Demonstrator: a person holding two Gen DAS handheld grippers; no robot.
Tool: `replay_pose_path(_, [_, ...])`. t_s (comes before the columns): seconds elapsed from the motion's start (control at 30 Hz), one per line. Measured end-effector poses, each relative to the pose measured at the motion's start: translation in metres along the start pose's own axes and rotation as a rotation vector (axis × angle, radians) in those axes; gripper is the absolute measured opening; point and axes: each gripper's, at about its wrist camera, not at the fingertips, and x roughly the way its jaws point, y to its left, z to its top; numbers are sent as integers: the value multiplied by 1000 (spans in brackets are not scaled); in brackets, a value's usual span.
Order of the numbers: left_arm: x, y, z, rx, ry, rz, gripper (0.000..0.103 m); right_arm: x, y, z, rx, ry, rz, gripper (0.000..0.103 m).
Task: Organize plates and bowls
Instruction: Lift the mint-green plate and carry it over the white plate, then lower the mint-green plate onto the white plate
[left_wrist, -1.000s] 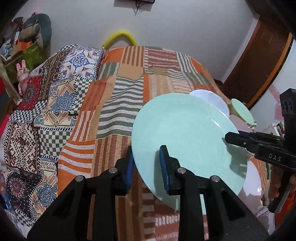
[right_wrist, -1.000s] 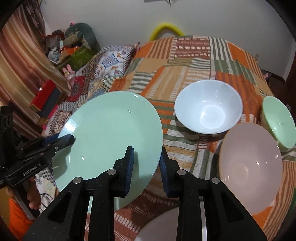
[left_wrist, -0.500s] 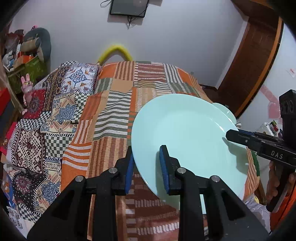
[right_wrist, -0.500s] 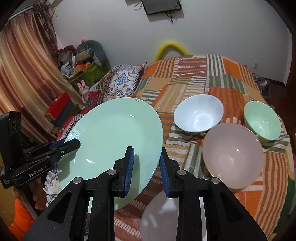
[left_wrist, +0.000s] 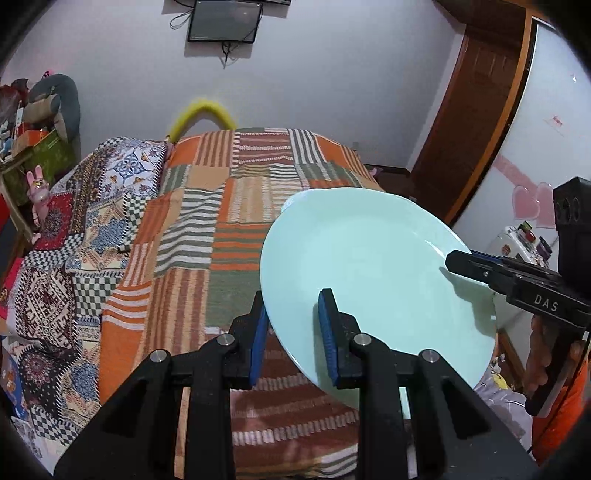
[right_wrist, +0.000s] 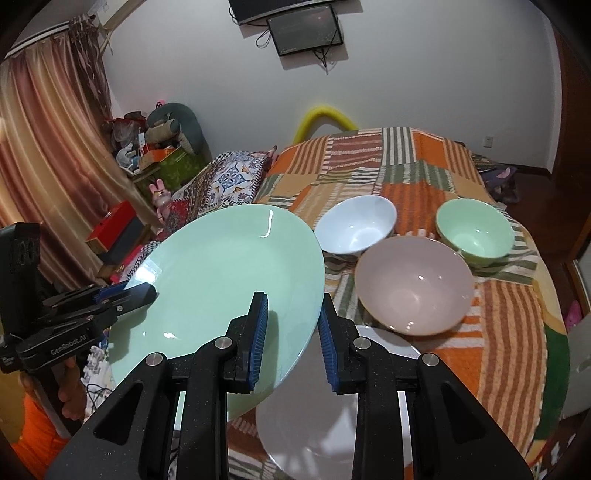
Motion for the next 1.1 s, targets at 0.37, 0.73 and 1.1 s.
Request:
replay_pose_path(0.37, [7,-25,-21,20,36,-22,27,-14,-19,-30,31,0,-20,25])
replay_pose_path(0.73, [25,-50,-33,86,85,-25,27,-21,-40,-58,105,31,-34,26])
replay_pose_path(1.1, [61,-68,-45,107,195,-55,27,-18,-64,-80,161,87,-62,26])
